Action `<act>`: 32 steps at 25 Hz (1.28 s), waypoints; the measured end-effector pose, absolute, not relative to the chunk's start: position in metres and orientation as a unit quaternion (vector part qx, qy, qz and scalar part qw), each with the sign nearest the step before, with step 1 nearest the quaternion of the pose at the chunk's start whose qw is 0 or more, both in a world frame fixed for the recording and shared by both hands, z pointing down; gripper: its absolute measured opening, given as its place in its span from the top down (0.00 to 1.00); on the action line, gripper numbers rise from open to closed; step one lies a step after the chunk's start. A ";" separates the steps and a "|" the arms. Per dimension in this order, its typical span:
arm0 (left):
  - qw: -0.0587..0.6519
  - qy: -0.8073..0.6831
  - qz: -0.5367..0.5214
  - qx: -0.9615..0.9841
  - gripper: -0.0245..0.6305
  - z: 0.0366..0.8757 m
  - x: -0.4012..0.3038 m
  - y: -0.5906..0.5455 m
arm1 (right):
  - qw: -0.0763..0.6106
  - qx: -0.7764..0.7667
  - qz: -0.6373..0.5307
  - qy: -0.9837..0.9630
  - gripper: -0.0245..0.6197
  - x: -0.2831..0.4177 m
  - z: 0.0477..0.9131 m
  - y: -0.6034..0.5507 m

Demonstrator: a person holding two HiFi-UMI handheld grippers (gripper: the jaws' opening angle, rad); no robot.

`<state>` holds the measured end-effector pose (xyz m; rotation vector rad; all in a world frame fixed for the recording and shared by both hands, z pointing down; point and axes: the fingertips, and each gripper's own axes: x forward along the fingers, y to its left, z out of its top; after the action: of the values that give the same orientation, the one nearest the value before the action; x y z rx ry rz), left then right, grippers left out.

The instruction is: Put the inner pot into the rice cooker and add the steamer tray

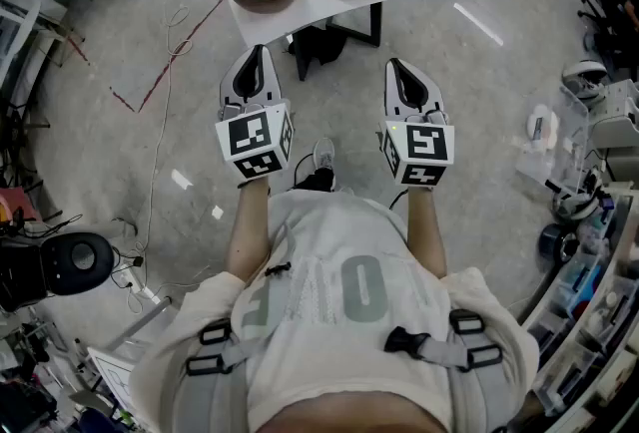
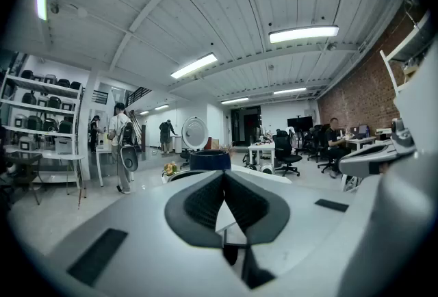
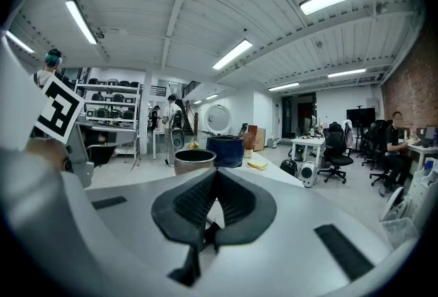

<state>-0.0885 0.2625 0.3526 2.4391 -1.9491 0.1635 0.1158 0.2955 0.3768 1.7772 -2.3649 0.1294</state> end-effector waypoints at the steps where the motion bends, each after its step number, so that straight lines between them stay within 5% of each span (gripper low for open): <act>1: 0.009 -0.625 0.051 0.779 0.93 0.352 -0.090 0.262 | 0.090 0.597 0.043 -0.796 0.95 0.115 0.376 0.295; 18: 0.008 -0.619 0.025 0.785 0.93 0.344 -0.105 0.260 | 0.058 0.598 0.057 -0.798 0.95 0.100 0.371 0.287; 19: 0.011 -0.611 0.015 0.791 0.91 0.341 -0.104 0.261 | 0.050 0.602 0.057 -0.795 0.95 0.102 0.368 0.286; 20: 0.015 -0.601 0.007 0.799 0.76 0.339 -0.102 0.261 | 0.044 0.602 0.061 -0.795 0.95 0.102 0.365 0.285; 21: 0.018 -0.593 0.002 0.805 0.56 0.337 -0.100 0.260 | 0.038 0.595 0.068 -0.800 0.70 0.101 0.364 0.282; 22: 0.019 -0.590 -0.003 0.807 0.50 0.335 -0.100 0.258 | 0.031 0.586 0.076 -0.806 0.34 0.098 0.363 0.280; 32: 0.038 -0.605 -0.007 0.795 0.45 0.340 -0.117 0.257 | 0.035 0.582 0.085 -0.808 0.33 0.093 0.369 0.274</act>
<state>-0.1169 0.2565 0.3398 2.4398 -1.8564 -0.0211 0.0927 0.2737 0.3687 1.7871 -2.4833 0.2609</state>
